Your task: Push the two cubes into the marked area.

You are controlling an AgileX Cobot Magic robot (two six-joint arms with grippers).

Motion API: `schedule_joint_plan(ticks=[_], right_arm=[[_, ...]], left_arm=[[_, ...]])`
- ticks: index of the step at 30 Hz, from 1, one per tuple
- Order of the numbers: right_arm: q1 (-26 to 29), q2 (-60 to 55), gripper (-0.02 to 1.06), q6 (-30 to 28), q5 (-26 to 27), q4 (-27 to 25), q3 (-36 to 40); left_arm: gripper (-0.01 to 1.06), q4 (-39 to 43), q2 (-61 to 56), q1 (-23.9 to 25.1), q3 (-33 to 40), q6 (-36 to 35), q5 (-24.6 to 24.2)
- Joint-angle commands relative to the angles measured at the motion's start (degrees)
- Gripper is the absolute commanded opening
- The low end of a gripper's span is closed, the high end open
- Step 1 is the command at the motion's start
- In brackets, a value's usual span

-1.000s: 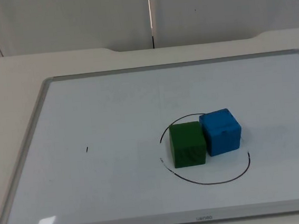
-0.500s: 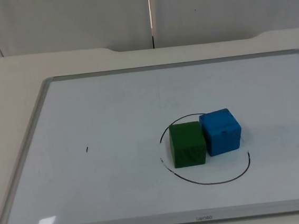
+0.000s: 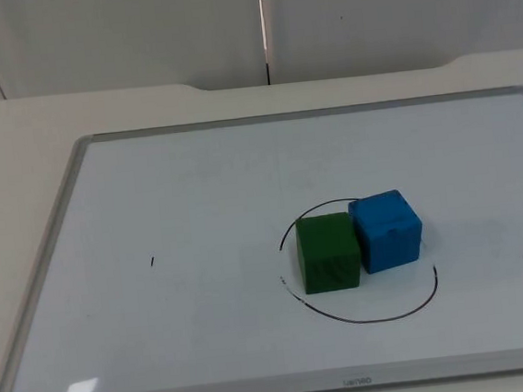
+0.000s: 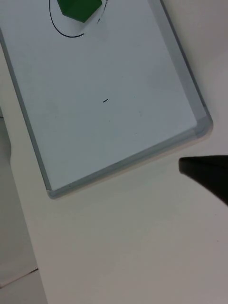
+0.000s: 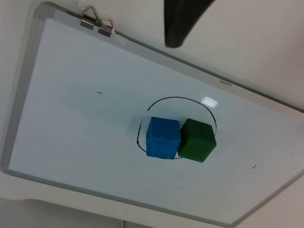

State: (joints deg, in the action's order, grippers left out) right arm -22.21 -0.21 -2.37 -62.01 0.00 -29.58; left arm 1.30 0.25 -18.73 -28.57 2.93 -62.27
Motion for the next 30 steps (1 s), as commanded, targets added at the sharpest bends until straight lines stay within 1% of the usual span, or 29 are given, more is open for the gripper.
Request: schedule_joint_plan(ticks=[1,30], right_arm=[[0.29,0.21,1.05,-0.01,0.16,0.00,0.10],[0.29,0.21,1.05,-0.01,0.16,0.00,0.10]], left_arm=[[1.05,0.26,-0.25,0.07,0.28,-0.24,0.73],[1.05,0.26,-0.25,0.07,0.28,-0.24,0.73]])
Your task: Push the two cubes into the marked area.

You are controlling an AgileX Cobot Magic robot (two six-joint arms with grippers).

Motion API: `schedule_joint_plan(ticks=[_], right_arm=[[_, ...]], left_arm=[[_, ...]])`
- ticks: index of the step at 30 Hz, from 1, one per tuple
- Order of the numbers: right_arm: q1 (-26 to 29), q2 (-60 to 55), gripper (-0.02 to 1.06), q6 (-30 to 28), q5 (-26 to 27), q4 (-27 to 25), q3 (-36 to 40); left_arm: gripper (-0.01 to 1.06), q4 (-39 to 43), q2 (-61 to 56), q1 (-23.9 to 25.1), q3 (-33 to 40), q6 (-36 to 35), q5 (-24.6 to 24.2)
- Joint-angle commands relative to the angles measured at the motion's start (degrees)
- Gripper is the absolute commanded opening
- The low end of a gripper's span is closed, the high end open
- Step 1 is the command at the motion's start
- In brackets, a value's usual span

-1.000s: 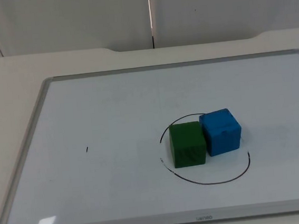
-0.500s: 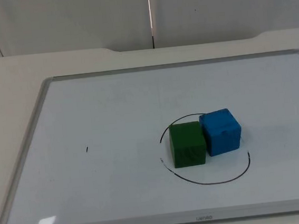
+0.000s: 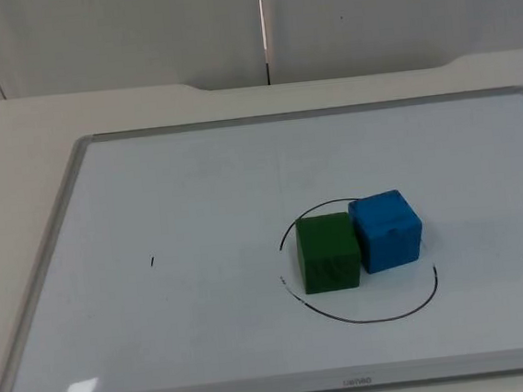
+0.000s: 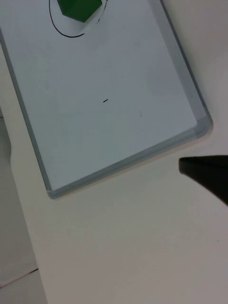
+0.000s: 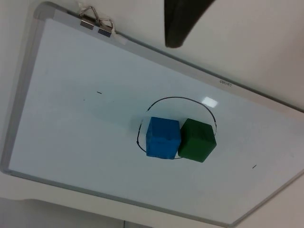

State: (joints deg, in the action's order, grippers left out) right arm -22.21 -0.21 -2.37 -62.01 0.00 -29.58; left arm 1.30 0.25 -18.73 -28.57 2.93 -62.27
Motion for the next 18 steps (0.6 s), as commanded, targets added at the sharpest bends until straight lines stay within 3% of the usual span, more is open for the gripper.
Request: schedule_joint_plan(ticks=[1,12,18], right_arm=[[0.29,0.21,1.05,-0.01,0.16,0.00,0.10],[0.29,0.21,1.05,-0.01,0.16,0.00,0.10],[0.29,0.21,1.05,-0.01,0.16,0.00,0.10]], left_arm=[[1.05,0.26,-0.25,0.07,0.28,-0.24,0.73],[1.05,0.26,-0.25,0.20,0.28,-0.24,0.73],[1.05,0.39,-0.25,3.31,0.28,-0.24,0.73]])
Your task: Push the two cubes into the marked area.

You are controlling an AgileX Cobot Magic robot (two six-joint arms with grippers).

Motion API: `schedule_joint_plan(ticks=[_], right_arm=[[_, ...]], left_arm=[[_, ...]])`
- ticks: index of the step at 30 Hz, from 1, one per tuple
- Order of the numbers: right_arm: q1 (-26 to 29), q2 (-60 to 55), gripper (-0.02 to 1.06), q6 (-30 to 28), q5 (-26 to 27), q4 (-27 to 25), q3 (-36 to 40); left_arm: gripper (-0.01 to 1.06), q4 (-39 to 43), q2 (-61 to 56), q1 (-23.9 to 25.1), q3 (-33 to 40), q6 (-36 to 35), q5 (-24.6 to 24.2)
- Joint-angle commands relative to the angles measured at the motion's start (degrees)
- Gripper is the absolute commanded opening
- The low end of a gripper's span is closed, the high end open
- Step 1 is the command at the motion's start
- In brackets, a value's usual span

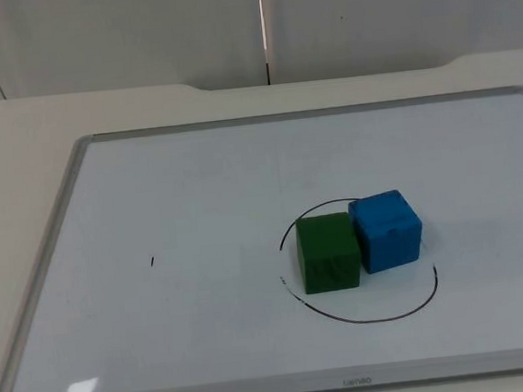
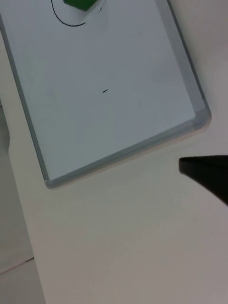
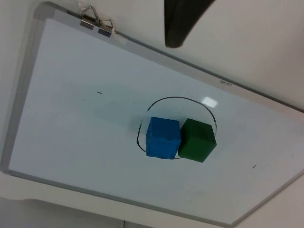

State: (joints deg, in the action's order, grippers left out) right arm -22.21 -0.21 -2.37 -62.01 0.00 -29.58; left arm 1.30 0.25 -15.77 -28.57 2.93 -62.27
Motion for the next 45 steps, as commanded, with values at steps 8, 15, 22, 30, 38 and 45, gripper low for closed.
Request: schedule_joint_plan(ticks=[8,15,22,30,38,45], right_arm=[[0.29,0.21,1.05,-0.01,0.16,0.00,0.10],[0.29,0.21,1.05,-0.01,0.16,0.00,0.10],[0.29,0.21,1.05,-0.01,0.16,0.00,0.10],[0.29,0.21,1.05,-0.01,0.16,0.00,0.10],[0.86,0.21,1.05,-0.01,0.16,-0.32,0.10],[7.62,0.21,1.05,0.11,0.16,-0.32,0.10]], left_arm=[[1.05,0.39,-0.25,6.15,0.28,-0.24,0.73],[1.05,0.51,-0.25,9.94,0.28,-0.24,0.73],[1.05,0.60,-0.25,13.70,0.28,-0.24,0.73],[1.05,0.63,-0.25,15.85,0.28,-0.24,0.73],[1.05,0.63,-0.25,15.85,0.28,-0.24,0.73],[1.05,0.63,-0.25,15.85,0.28,-0.24,0.73]])
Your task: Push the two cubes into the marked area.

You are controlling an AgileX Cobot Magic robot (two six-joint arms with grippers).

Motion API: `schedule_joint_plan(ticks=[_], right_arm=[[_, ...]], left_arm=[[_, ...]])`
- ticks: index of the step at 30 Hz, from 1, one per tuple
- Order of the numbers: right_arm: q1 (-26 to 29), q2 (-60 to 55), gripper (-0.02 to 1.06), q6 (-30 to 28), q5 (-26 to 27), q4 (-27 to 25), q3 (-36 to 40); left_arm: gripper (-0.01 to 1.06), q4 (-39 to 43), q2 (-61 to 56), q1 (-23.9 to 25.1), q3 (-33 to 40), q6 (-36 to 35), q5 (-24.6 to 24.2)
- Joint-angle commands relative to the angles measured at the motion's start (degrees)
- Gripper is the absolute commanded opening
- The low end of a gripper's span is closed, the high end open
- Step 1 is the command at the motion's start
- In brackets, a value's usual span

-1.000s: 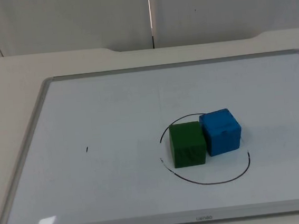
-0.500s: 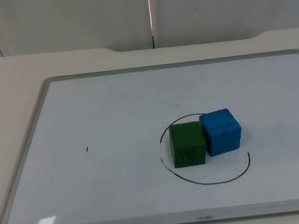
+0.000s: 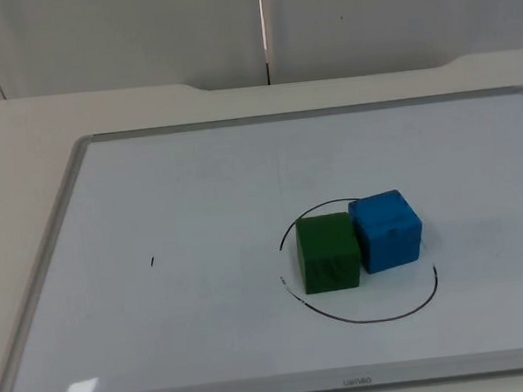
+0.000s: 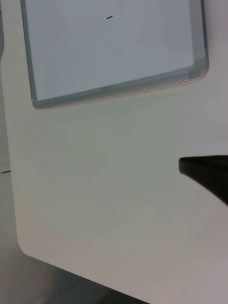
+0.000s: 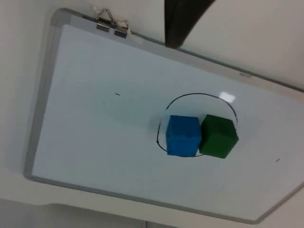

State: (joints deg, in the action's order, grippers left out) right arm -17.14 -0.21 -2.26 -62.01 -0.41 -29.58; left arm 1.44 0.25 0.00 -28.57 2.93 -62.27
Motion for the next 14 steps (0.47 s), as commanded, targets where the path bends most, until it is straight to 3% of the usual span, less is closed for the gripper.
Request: schedule_joint_plan(ticks=[1,14], right_arm=[[2.55,0.21,1.05,0.00,0.16,0.09,0.10],[16.21,0.21,1.05,0.00,0.16,0.09,0.10]], left_arm=[[1.05,0.49,-0.25,0.08,0.28,-0.24,0.73],[1.05,0.49,-0.25,0.08,0.28,-0.24,0.73]])
